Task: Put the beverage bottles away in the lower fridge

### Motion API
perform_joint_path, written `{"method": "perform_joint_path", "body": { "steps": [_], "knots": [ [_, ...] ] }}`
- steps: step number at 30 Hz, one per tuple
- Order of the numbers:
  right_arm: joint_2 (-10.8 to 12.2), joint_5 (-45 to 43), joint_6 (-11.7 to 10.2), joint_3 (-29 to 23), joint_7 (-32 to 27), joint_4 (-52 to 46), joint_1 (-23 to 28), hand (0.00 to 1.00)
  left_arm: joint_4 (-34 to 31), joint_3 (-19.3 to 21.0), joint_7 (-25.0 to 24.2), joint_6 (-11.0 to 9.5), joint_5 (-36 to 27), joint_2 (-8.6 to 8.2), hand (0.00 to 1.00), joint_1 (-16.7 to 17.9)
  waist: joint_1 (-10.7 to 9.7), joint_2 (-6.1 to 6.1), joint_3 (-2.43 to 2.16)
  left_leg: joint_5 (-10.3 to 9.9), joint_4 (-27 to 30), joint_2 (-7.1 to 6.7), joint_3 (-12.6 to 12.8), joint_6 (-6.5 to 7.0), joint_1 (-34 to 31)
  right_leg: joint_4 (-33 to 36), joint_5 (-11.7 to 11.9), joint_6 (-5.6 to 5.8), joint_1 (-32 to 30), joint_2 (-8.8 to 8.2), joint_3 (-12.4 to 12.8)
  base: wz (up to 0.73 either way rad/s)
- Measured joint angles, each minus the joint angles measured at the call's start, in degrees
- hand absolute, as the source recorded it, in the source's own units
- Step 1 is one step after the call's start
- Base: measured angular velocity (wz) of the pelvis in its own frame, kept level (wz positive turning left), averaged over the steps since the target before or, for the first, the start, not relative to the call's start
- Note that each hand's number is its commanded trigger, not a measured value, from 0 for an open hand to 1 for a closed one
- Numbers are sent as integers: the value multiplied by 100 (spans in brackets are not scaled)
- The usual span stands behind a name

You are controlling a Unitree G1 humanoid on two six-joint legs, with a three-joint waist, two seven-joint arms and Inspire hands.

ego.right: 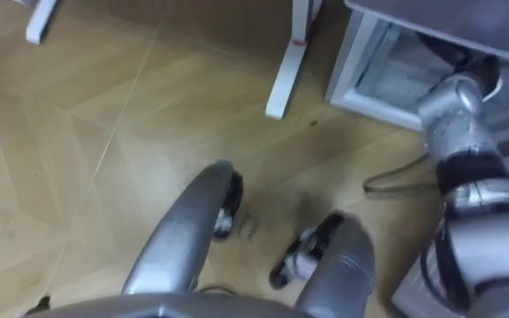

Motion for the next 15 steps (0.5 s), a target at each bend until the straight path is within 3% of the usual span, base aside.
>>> {"method": "perform_joint_path", "body": {
  "steps": [5, 7, 9, 11, 13, 15],
  "knots": [
    [-6, -513, 176, 90, 1109, 1068, 556, 0, 75, -4, -200, 73, -140, 17, 0, -138, -119, -85, -13, 20, -486, 71, 45, 58, 608, -704, 174, 152, 711, 189, -134, 2],
    [-5, -678, 373, 24, 1533, 1339, 869, 0, 172, 6, -314, 144, -151, 6, 0, -308, -220, -150, -20, 33, -709, 68, 72, 83, 858, -988, 232, 220, 976, 240, -157, 5],
    [-5, -798, 417, -46, 1800, 1592, 974, 0, 328, 62, -367, 134, -180, -32, 0, -489, -290, -155, -24, 56, -902, 94, 71, 109, 1033, -1259, 326, 253, 1175, 313, -201, -3],
    [-1, -1073, 473, -150, 1997, 1752, 1123, 0, 426, 122, -383, 110, -181, -48, 0, -556, -300, -149, -59, 55, -1065, 185, 116, 112, 1282, -1586, 443, 285, 1438, 457, -178, -19],
    [33, -1226, 495, -204, 2194, 1950, 1290, 0, 591, 117, -391, 122, -230, -51, 0, -598, -409, -109, -130, 67, -1401, 262, 165, 131, 1717, -2125, 630, 358, 1893, 623, -188, -16],
    [98, -1394, 565, -237, 2361, 2043, 1477, 0, 686, 129, -425, 135, -230, -64, 0, -598, -446, -125, -160, 115, -1786, 280, 251, 164, 2150, -2584, 793, 414, 2258, 711, -168, -16]
  ]
}}
